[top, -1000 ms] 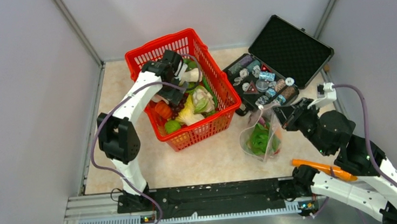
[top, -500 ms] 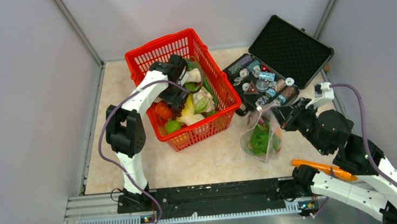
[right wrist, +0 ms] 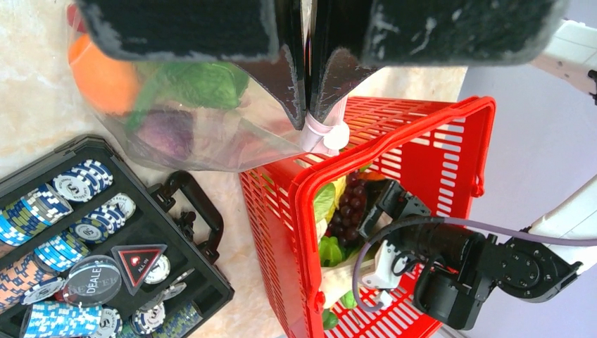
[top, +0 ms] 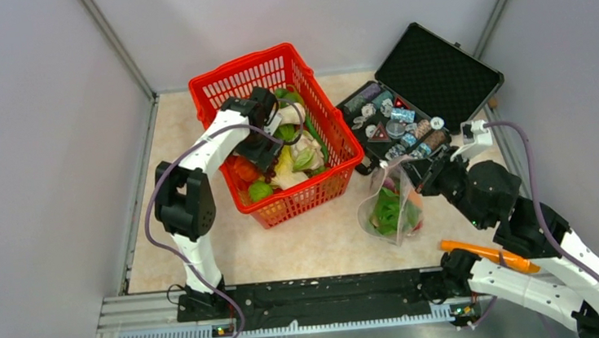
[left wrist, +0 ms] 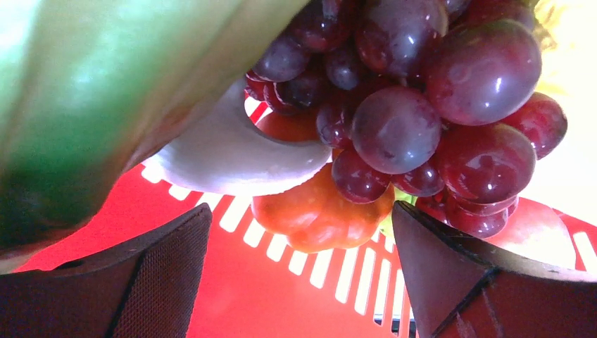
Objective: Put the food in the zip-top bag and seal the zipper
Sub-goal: Pick up the fake fruit from the bin.
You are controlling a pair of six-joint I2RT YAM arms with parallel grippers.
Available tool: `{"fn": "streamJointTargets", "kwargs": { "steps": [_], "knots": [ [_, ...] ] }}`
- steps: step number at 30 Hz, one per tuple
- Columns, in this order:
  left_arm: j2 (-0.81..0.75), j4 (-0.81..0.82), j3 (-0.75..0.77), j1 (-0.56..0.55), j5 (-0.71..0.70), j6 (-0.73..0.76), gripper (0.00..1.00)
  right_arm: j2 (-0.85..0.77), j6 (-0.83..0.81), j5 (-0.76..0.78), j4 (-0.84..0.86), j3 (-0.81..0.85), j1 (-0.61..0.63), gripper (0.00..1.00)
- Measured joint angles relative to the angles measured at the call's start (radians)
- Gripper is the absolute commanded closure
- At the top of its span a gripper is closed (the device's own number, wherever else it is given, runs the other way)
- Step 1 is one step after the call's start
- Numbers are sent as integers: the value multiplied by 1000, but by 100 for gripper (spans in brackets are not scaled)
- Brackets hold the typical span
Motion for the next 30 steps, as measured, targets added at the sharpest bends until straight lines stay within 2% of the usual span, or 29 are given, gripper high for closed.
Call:
{"fn": "streamJointTargets", "kwargs": {
  "steps": [7,8,10,12,15,22,30],
  "knots": [
    [0,15,-21,0,13,0,4,7,0,-6,5,0,0,100],
    [0,21,-26,0,13,0,6,7,0,-6,5,0,0,100],
    [0,29,-31,0,13,0,20,7,0,-6,4,0,0,100],
    [0,27,-33,3,33,-7,43,7,0,-6,4,0,0,100],
    [-3,32,-37,7,67,-19,59,7,0,-6,4,0,0,100],
    [-110,51,-81,18,103,-30,70,7,1,-6,5,0,0,100],
    [-291,53,-81,14,121,-31,70,8,1,-6,18,-3,0,100]
  ]
}}
